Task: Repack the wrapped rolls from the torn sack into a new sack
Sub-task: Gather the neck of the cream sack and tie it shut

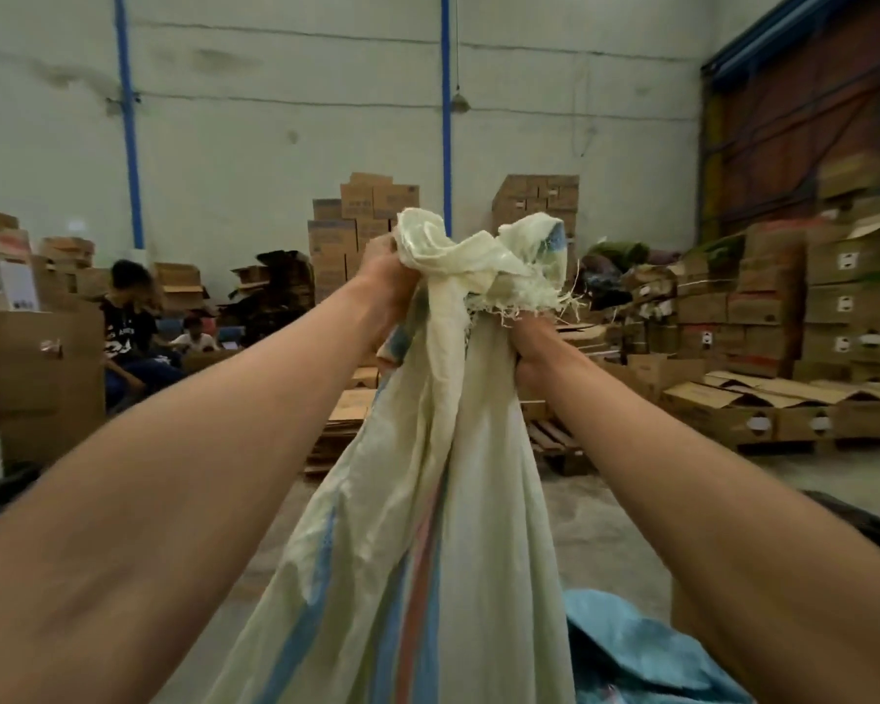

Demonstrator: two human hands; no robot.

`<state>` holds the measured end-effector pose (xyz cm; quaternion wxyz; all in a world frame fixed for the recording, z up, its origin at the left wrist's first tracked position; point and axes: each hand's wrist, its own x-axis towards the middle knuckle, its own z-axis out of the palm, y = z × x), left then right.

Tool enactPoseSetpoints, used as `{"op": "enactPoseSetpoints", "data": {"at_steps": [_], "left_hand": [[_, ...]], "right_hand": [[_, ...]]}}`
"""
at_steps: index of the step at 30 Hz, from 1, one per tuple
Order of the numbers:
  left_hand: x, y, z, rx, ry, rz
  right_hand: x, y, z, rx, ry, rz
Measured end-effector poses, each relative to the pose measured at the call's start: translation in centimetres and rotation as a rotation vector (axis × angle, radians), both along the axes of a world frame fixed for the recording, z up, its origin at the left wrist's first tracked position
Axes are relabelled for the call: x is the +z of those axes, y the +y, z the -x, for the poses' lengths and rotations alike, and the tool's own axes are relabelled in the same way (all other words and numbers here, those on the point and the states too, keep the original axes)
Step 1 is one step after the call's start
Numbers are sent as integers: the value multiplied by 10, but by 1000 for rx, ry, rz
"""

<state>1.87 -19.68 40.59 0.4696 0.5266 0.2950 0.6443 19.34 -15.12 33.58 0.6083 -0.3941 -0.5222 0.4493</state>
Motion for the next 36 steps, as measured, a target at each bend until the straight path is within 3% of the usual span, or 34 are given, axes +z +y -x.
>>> {"op": "enactPoseSetpoints", "data": {"at_steps": [3, 8, 11, 14, 15, 17, 20, 25, 28, 34, 36], "left_hand": [[-13, -4, -8, -62, 14, 106], [-8, 7, -10, 122, 231, -163], [-7, 15, 3, 142, 290, -24], [-31, 12, 31, -8, 841, 318], [-42, 11, 37, -102, 925, 388], [-58, 7, 41, -226, 903, 375], [-76, 9, 36, -252, 829, 355], [-92, 5, 21, -67, 824, 325], [-75, 14, 25, 52, 701, 398], [-16, 12, 33, 13, 557, 502], [-3, 14, 26, 70, 475, 497]], "right_hand": [[2, -26, 26, 43, -21, 10], [-16, -19, 36, 34, -111, 70], [-25, -15, 32, -83, -38, -79], [-35, -11, 20, -92, 59, -83], [-39, -5, 15, -109, 72, -51], [-44, -5, 10, -131, 103, 6], [-48, -18, 13, -125, 126, 60], [-46, -19, 14, -136, 77, -57], [-40, -21, 2, -165, 21, -146], [-47, -17, -41, -174, -258, -35], [-51, -16, -49, -89, -230, -32]]}}
